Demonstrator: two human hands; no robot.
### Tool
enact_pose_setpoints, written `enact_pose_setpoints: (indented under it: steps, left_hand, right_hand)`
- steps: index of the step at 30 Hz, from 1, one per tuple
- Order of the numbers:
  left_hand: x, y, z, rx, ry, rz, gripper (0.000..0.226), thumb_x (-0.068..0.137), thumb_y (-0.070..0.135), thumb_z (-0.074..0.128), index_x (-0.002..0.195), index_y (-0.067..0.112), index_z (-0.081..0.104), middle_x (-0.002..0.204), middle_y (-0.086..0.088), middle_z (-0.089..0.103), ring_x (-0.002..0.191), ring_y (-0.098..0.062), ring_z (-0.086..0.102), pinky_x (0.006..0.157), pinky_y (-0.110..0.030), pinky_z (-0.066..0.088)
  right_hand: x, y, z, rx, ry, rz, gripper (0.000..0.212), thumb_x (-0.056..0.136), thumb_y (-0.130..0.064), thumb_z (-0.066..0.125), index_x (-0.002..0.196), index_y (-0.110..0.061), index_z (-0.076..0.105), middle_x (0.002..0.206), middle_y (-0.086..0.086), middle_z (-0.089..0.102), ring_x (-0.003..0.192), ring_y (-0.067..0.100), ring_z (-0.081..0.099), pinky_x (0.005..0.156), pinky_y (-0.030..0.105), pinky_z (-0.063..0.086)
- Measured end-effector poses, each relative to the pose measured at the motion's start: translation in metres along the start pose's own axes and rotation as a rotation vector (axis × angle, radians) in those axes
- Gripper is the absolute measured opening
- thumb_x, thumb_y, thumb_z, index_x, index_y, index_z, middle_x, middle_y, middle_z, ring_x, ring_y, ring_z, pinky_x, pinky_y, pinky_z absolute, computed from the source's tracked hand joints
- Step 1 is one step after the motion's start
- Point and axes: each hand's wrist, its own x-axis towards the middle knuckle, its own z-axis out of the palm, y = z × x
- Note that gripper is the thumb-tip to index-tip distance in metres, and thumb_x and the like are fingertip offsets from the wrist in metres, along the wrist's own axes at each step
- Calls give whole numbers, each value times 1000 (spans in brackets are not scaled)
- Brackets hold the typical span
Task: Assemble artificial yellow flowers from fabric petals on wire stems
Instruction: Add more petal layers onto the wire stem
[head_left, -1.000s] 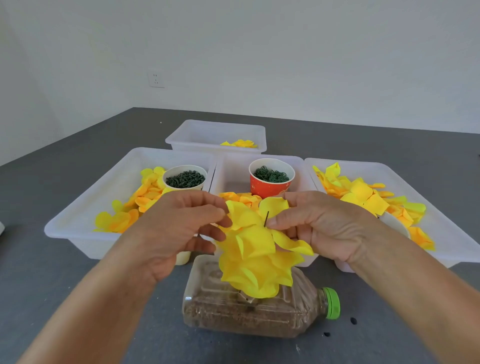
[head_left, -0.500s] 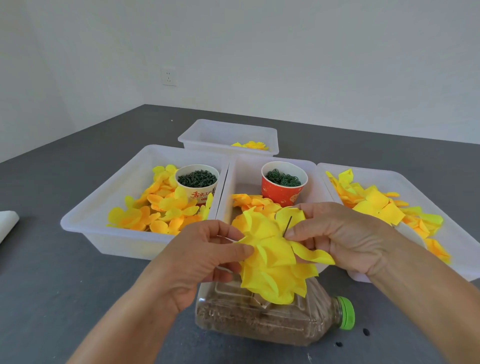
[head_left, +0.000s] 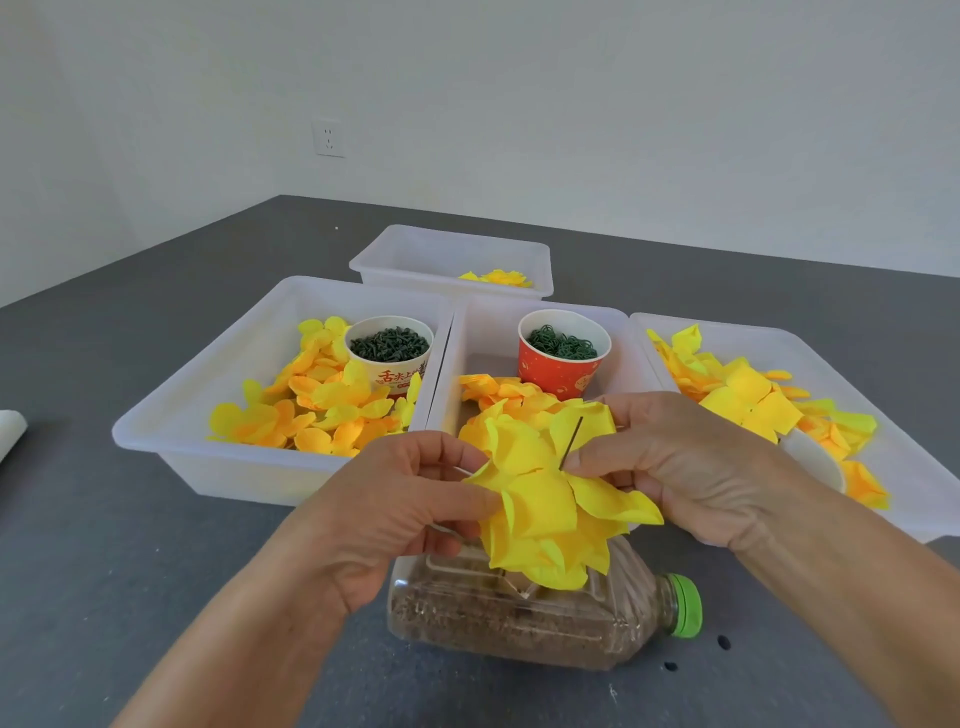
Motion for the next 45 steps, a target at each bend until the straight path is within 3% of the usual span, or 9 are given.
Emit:
enact_pose_setpoints:
  steps: [5, 15, 19, 22, 29, 33, 38, 43, 45]
  left_hand:
    - [1, 2, 0, -10, 30, -4, 24, 63, 2, 74, 85, 9, 66, 71, -10, 65, 53, -19, 59, 45, -22, 48]
    - [-1, 0, 2, -16, 34, -3, 9, 74, 5, 70, 81, 10, 66, 67, -7, 65, 51, -16, 59, 44, -23, 48]
    - [-4, 5, 5, -43, 87, 35, 37, 56, 38, 70, 78, 9, 64, 61, -3, 62, 49, -15, 58, 43, -23, 46]
    - [-8, 6, 8, 22, 128, 82, 48, 46, 48, 73, 77, 12, 67, 65, -1, 62, 55, -12, 57, 46, -23, 47]
    - [-9, 0, 15, 227, 197, 176, 58, 39, 39, 91, 89, 24, 65, 89, -6, 65, 68, -12, 58, 53, -18, 50]
    - [-9, -2, 19, 348, 281, 230, 49, 56, 26, 88, 94, 32, 58, 100, 2, 58, 78, -11, 57, 64, -26, 54]
    - [-13, -1, 27, 518, 315, 388, 56, 61, 31, 79, 105, 54, 52, 115, 17, 44, 109, -6, 43, 86, -28, 43]
    - [-10, 0, 35, 594, 317, 461, 18, 66, 38, 72, 80, 48, 66, 119, 19, 43, 124, -9, 35, 97, -30, 35]
    - [-8, 0, 38, 627, 306, 430, 13, 70, 35, 72, 73, 47, 67, 120, 18, 42, 125, -8, 33, 95, -30, 35]
  right_hand:
    - [0, 1, 3, -106, 105, -69, 26, 69, 7, 71, 93, -3, 68, 95, 21, 71, 90, 40, 67, 84, 53, 53]
    - [-6, 15, 13, -214, 286, -277, 21, 67, 1, 71, 86, -5, 67, 87, 20, 70, 81, 36, 68, 72, 51, 57]
    - [-5, 16, 12, -226, 288, -261, 21, 68, -1, 72, 88, -4, 67, 88, 19, 70, 83, 33, 68, 73, 48, 57]
    - [-5, 16, 13, -242, 296, -260, 22, 66, -4, 73, 87, -6, 67, 88, 18, 70, 82, 33, 68, 73, 49, 57]
    - [-5, 16, 15, -259, 310, -239, 23, 66, -1, 73, 88, -3, 65, 91, 24, 68, 86, 39, 65, 74, 57, 53]
    - [-6, 16, 15, -239, 295, -225, 21, 66, 0, 73, 85, -7, 67, 90, 21, 70, 85, 37, 66, 76, 55, 54]
    - [-4, 15, 12, -221, 258, -194, 21, 68, -1, 73, 83, -14, 67, 88, 15, 72, 80, 29, 69, 69, 40, 57]
    - [-3, 14, 12, -197, 242, -176, 23, 68, 1, 74, 85, -13, 69, 86, 14, 72, 78, 26, 69, 68, 38, 57]
    - [-3, 14, 12, -177, 222, -155, 23, 67, 1, 74, 86, -11, 69, 86, 14, 72, 70, 22, 67, 59, 31, 55]
